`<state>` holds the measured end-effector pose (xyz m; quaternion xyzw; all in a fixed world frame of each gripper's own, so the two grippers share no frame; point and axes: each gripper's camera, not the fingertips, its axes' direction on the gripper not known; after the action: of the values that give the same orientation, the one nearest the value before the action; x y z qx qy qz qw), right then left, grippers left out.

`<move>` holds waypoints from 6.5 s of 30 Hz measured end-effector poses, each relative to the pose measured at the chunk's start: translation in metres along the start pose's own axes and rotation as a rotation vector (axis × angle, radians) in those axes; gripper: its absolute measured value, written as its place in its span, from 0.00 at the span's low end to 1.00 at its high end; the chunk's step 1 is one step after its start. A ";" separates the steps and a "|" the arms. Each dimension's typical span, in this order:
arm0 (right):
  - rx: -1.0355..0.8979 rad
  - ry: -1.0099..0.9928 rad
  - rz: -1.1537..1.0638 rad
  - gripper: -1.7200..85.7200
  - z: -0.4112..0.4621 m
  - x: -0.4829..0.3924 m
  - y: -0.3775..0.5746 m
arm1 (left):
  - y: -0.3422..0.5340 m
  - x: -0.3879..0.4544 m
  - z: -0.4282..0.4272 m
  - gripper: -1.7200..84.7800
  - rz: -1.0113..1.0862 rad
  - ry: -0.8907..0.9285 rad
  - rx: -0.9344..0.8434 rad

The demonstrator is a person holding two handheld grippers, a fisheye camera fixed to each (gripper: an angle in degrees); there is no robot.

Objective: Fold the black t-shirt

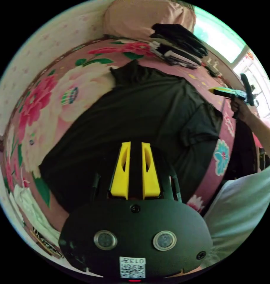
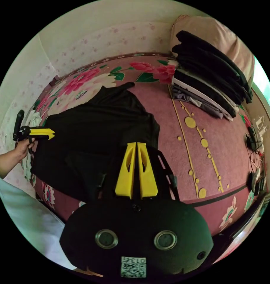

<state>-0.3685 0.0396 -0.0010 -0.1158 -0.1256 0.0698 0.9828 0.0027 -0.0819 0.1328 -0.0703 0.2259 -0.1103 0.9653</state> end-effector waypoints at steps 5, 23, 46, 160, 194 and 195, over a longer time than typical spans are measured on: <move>-0.009 -0.091 -0.057 0.13 0.030 -0.002 -0.091 | 0.012 -0.097 -0.015 0.16 -0.152 -0.144 -0.113; -0.315 -0.009 -0.242 0.12 0.173 -0.078 -0.312 | 0.007 -0.163 0.006 0.19 0.074 -0.017 -0.323; 0.110 0.241 -0.228 0.04 -0.079 -0.206 -0.012 | 0.180 0.018 -0.076 0.02 0.192 -0.284 -0.192; -0.490 -0.738 -0.450 0.10 0.332 -0.783 -0.294 | 0.486 -0.612 0.048 0.10 -0.123 0.422 -0.011; 0.189 -0.094 -1.302 0.03 0.108 -0.916 -0.136 | 0.571 -0.525 0.029 0.05 -0.273 0.072 -0.058; 0.171 -0.134 -1.266 0.04 0.107 -0.916 -0.143 | 0.577 -0.532 0.033 0.06 -0.314 0.124 -0.052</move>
<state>-1.2594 -0.2284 -0.0767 0.0640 -0.2248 -0.5073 0.8295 -0.3427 0.6088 0.2786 -0.1229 0.2738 -0.2581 0.9183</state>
